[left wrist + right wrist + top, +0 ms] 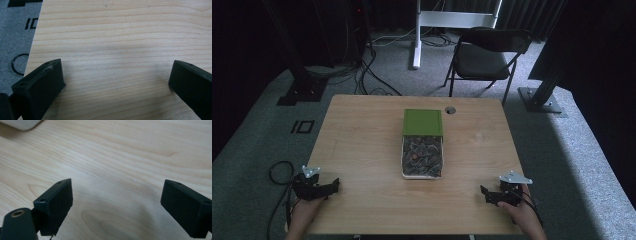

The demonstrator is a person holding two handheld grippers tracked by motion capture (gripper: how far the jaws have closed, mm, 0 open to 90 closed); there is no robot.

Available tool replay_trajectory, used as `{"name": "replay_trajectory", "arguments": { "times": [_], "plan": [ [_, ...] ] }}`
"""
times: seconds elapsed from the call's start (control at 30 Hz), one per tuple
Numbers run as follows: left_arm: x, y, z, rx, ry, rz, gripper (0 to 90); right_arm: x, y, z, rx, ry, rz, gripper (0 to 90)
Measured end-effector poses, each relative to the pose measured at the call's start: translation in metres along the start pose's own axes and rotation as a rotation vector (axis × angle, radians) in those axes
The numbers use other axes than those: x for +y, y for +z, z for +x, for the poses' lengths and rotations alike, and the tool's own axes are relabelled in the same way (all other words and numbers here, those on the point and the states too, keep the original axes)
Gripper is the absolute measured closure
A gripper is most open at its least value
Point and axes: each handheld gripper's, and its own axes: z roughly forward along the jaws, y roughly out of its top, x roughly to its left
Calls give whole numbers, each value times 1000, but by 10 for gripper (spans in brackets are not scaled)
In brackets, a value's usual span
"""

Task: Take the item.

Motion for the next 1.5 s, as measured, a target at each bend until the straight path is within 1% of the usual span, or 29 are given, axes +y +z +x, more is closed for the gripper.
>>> {"name": "replay_trajectory", "arguments": {
  "times": [0.1, 0.27, 0.3, 0.63, 0.73, 0.83, 1.07, 1.4, 1.5],
  "plan": [
    [0, 0, 0, 0, 0, 0, 3, 7, -3, 1, 1, -8, -13, 109],
    [0, 0, 0, 0, 0, 0, 3, 15, -4, 2, 4, -6, -27, 109],
    [0, 0, 0, 0, 0, 0, 3, 19, -5, 3, 6, -8, -36, 110],
    [0, 0, 0, 0, 0, 0, 3, 33, -6, 9, 22, -9, -67, 110],
    [0, 0, 0, 0, 0, 0, 3, 38, -6, 11, 13, -11, -76, 111],
    [0, 0, 0, 0, 0, 0, 3, 41, -6, 12, 15, -14, -85, 111],
    [0, 0, 0, 0, 0, 0, 3, 53, -6, 19, 29, -19, -103, 111],
    [0, 0, 0, 0, 0, 0, 3, 64, -4, 25, 44, -25, -119, 111],
    [0, 0, 0, 0, 0, 0, 3, 69, -3, 29, 55, -29, -129, 111]
  ]
}}
